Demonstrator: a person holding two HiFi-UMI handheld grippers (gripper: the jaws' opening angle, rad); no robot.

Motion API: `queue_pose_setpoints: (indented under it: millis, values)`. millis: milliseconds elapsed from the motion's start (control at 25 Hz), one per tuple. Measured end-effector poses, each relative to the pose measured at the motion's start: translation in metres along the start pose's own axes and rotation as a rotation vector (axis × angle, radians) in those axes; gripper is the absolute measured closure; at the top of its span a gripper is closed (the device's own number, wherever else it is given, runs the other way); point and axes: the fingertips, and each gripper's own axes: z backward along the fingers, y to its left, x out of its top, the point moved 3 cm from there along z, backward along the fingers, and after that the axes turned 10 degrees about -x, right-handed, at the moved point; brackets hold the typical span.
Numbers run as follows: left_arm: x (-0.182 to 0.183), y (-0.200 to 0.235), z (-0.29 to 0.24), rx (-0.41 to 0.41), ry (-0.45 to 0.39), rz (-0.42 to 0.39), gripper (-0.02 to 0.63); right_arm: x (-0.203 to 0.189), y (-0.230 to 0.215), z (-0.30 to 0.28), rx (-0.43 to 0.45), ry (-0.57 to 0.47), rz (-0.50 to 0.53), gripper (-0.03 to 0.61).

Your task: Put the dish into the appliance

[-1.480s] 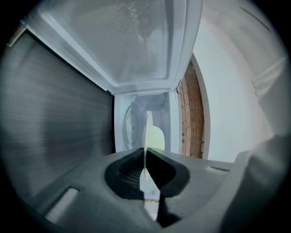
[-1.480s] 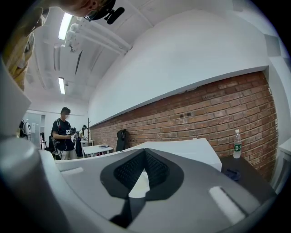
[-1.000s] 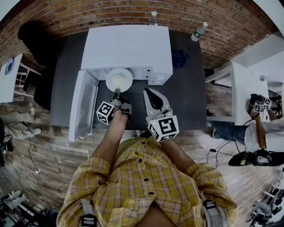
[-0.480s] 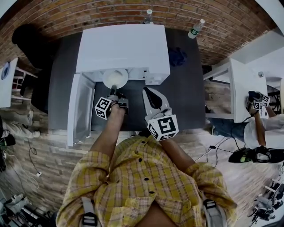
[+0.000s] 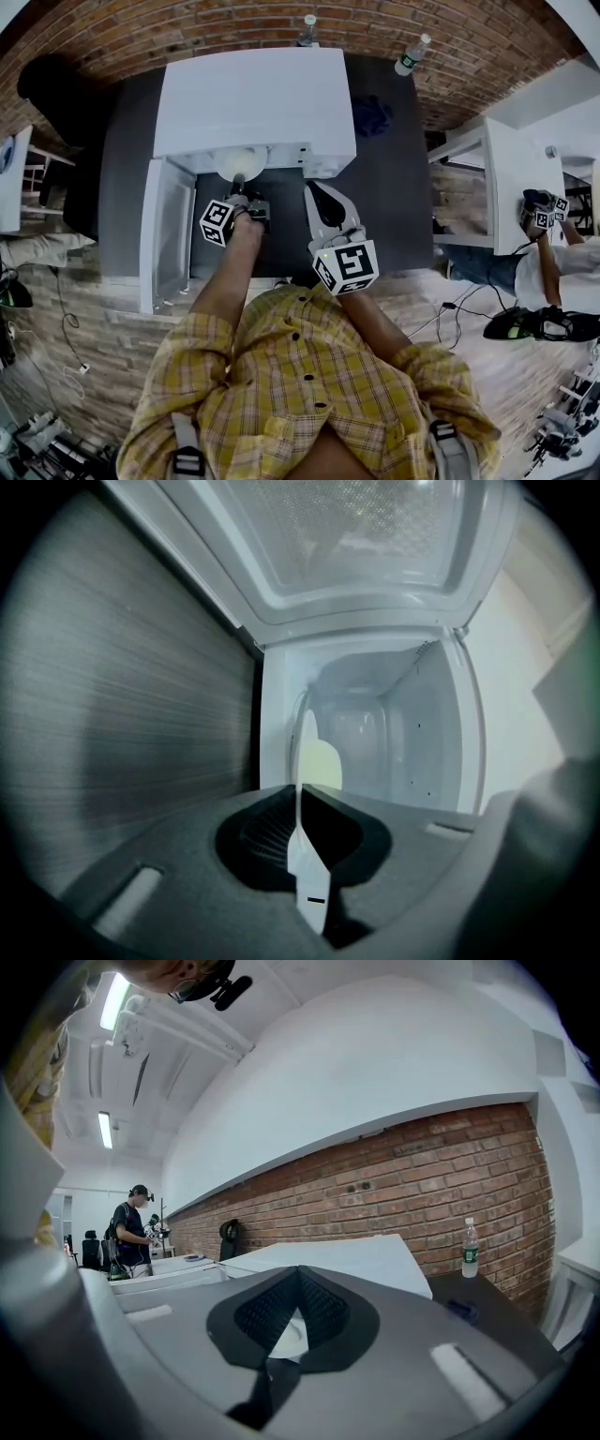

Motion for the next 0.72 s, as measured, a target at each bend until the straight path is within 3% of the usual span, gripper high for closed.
queue_pose_setpoints:
  millis: [720]
  values:
    - [0.001, 0.001, -0.022, -0.061, -0.037, -0.013, 0.603, -0.010, 0.001, -0.006, 0.026, 0.031, 0.014, 0.580]
